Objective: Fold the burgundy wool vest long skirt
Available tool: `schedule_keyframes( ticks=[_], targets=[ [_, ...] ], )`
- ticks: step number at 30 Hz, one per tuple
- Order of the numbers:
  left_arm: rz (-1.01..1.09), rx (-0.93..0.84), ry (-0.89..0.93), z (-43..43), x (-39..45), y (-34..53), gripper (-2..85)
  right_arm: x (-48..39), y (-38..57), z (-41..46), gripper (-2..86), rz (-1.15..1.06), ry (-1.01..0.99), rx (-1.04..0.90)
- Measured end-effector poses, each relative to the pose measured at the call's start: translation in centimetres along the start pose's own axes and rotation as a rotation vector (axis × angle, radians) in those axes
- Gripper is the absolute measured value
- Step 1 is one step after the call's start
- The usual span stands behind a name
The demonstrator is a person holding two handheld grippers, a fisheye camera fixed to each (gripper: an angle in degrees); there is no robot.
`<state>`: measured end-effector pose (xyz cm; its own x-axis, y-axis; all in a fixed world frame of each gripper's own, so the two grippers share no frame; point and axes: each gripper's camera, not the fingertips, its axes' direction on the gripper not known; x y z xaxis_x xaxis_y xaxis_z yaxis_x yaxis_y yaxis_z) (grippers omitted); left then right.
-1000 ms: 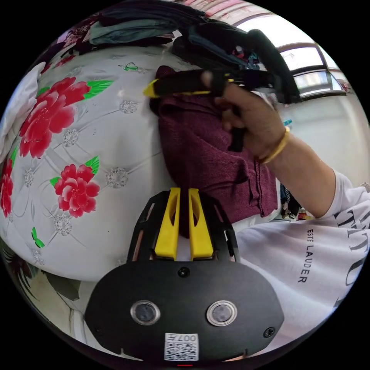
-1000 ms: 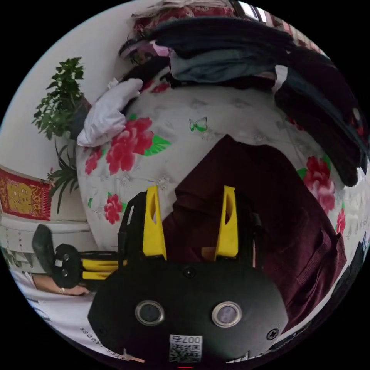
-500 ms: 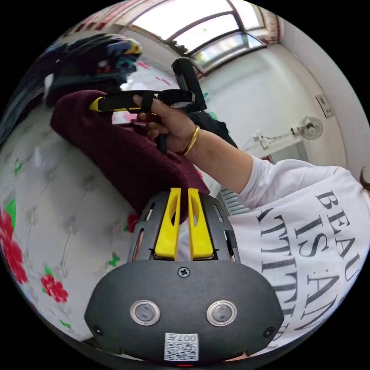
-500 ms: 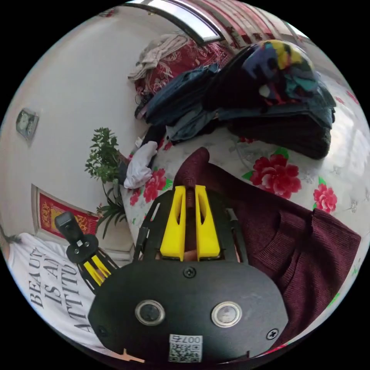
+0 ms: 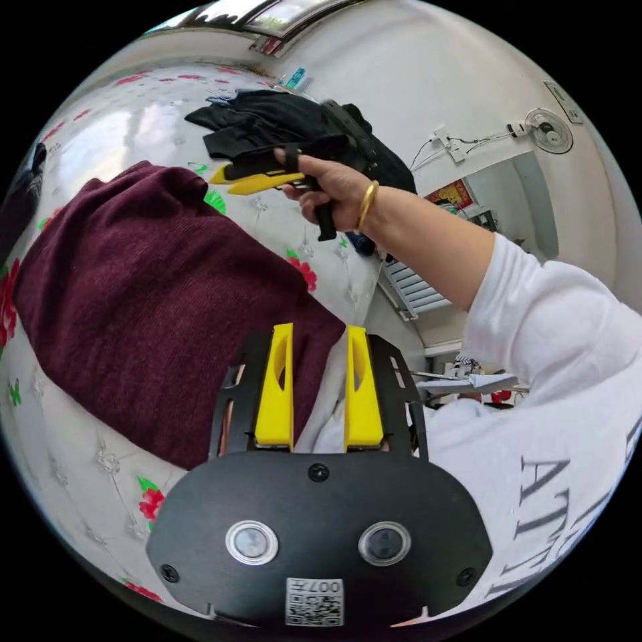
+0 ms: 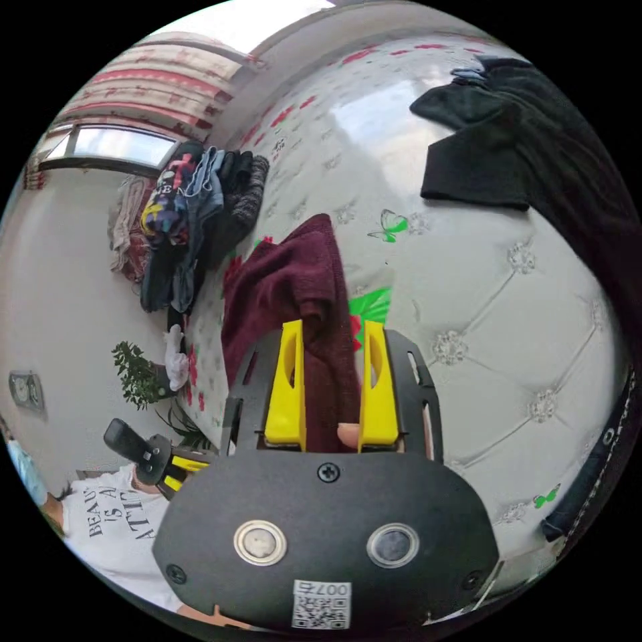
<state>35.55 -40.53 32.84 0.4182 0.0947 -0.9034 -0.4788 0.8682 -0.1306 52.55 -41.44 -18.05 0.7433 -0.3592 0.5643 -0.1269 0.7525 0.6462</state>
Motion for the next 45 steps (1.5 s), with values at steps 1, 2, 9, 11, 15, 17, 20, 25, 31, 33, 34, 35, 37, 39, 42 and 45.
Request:
schedule_keyframes(
  ticks=[1,2,9,11,15,17,20,25,31,33,34,35,37,39,42,45],
  targets=[
    [-0.016,0.023,-0.028,-0.9,-0.7,1.4,11.6,1.3,1.5,-1.4,9.9,-0.009,-0.056,0.024],
    [-0.063,0.052,-0.067,-2.1,-1.8,3.2,11.4,2.1,3.2,-2.6,10.3,-0.030,-0.079,0.034],
    [-0.487,0.124,-0.093,-4.7,-8.5,13.1,11.9,3.9,11.3,-4.2,12.0,-0.114,-0.102,-0.109],
    [-0.511,0.122,-0.055,-3.5,-9.1,13.3,12.8,3.8,11.7,-2.8,11.6,-0.138,-0.048,-0.213],
    [-0.479,-0.001,-0.075,-1.3,-9.7,11.1,12.0,3.0,10.7,-2.3,8.9,-0.184,0.022,-0.286],
    [-0.373,-0.072,-0.184,-1.5,-9.6,10.2,6.4,2.6,9.7,-3.1,6.6,-0.207,-0.051,-0.327],
    [-0.354,-0.026,-0.005,-3.5,-10.2,10.7,4.1,3.1,9.6,-5.8,4.6,-0.204,-0.125,-0.312],
    [-0.316,0.105,0.228,-8.1,-9.4,13.5,3.6,5.8,10.6,-9.1,3.5,-0.070,-0.373,-0.330],
    [-0.342,0.363,0.445,-16.8,-13.4,11.5,3.9,5.1,5.0,-12.8,5.0,0.039,-0.722,-0.265],
    [-0.402,0.472,0.449,-19.9,-16.1,9.7,4.6,3.9,1.5,-13.9,6.3,0.043,-0.750,-0.184],
    [-0.439,0.541,0.424,-21.7,-18.1,8.4,5.2,3.0,-1.0,-14.5,7.3,0.048,-0.730,-0.110],
    [-0.472,0.578,0.342,-23.1,-19.9,7.0,6.9,2.2,-3.5,-14.9,8.4,0.036,-0.707,-0.034],
    [-0.564,0.605,0.172,-24.4,-22.3,5.7,9.5,1.2,-6.6,-15.3,9.8,0.011,-0.610,0.073],
    [-0.644,0.630,0.077,-25.0,-23.9,5.6,10.9,0.6,-8.5,-15.3,10.6,-0.024,-0.450,0.145],
    [-0.679,0.633,0.092,-24.3,-25.3,6.4,12.4,0.9,-9.5,-13.7,11.8,-0.032,-0.239,0.119],
    [-0.694,0.500,0.122,-22.0,-26.5,6.6,14.8,2.3,-8.8,-10.6,12.9,-0.032,-0.126,0.008]
  ],
)
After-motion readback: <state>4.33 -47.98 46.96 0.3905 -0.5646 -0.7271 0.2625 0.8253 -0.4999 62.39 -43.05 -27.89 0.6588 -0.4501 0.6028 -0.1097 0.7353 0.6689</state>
